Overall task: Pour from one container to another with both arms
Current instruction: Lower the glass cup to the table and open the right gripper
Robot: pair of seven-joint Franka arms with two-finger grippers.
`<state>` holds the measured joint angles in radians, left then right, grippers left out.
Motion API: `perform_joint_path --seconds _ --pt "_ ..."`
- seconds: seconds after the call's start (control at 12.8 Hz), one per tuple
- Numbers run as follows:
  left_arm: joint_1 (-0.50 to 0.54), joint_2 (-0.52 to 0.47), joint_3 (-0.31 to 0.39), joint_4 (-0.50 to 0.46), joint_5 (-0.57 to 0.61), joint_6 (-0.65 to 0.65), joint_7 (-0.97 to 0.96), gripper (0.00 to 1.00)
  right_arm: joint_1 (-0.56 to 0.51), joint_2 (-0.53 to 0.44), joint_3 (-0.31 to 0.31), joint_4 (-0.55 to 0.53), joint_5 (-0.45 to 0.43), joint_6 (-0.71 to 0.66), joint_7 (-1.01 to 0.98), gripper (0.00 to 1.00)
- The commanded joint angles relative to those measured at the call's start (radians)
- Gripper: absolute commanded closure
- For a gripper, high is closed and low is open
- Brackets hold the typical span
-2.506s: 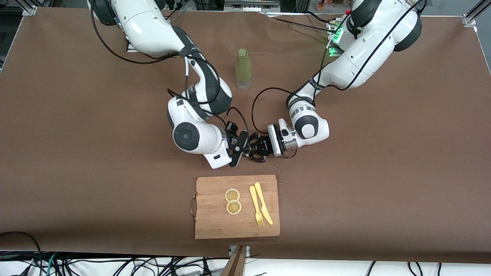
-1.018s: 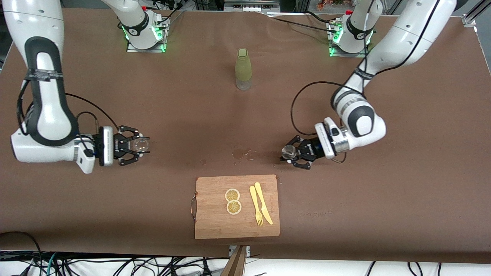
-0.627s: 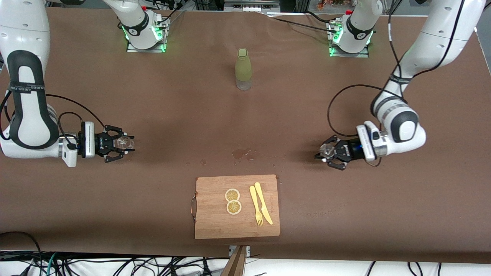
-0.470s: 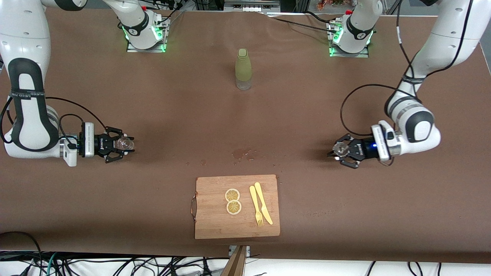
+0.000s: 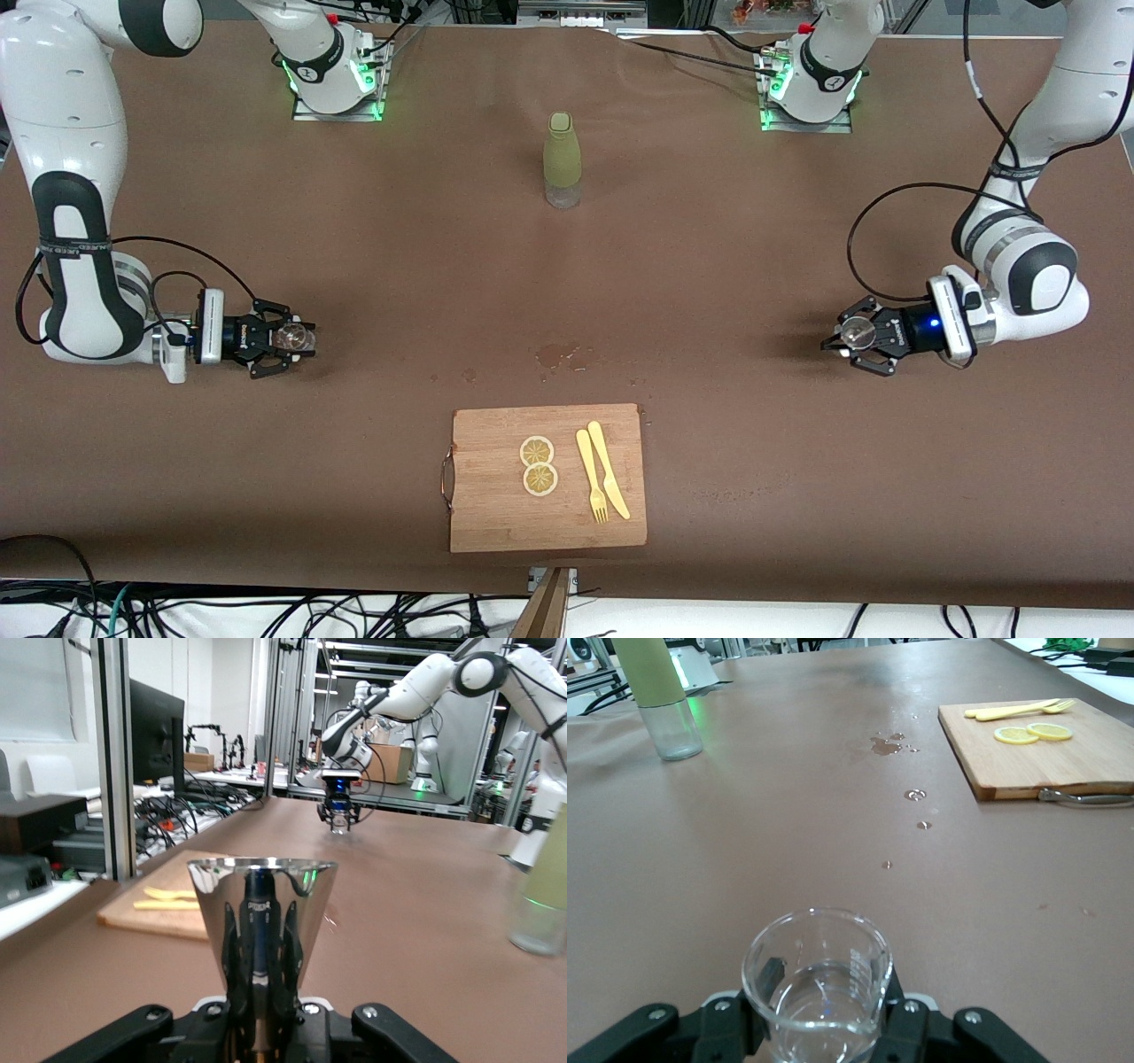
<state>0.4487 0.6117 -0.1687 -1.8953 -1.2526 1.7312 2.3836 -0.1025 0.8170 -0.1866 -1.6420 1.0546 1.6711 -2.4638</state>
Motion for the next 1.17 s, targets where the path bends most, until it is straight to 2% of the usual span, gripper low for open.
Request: perform_joint_path --seconds 0.0,0.23,0.55,0.63,0.7,0.78,0.86,1.1 --pt "0.041 0.014 0.029 -0.012 0.061 -0.050 0.054 1.00 -0.025 0.034 0.013 0.031 0.039 -0.001 -0.024 0.61" --pt "0.041 0.069 0.073 -0.018 0.064 -0.081 0.165 1.00 -0.039 0.073 0.013 0.074 0.041 0.002 -0.029 0.61" --pt "0.044 0.117 0.098 -0.019 0.055 -0.127 0.271 1.00 -0.045 0.080 0.012 0.077 0.041 0.024 -0.030 0.59" --pt "0.044 0.128 0.100 -0.019 0.055 -0.130 0.284 1.00 -0.045 0.082 0.012 0.077 0.042 0.024 -0.030 0.53" --pt "0.045 0.135 0.101 -0.018 0.055 -0.131 0.305 1.00 -0.045 0.085 0.012 0.077 0.045 0.024 -0.029 0.39" --pt "0.053 0.138 0.103 -0.018 0.055 -0.139 0.328 1.00 -0.045 0.085 0.010 0.077 0.045 0.024 -0.027 0.24" --pt "0.054 0.151 0.103 -0.019 0.058 -0.139 0.338 1.00 -0.045 0.084 0.010 0.077 0.044 0.022 -0.026 0.01" --pt "0.054 0.183 0.113 -0.021 0.062 -0.136 0.368 1.00 -0.048 0.080 -0.011 0.077 0.036 0.009 -0.023 0.01"
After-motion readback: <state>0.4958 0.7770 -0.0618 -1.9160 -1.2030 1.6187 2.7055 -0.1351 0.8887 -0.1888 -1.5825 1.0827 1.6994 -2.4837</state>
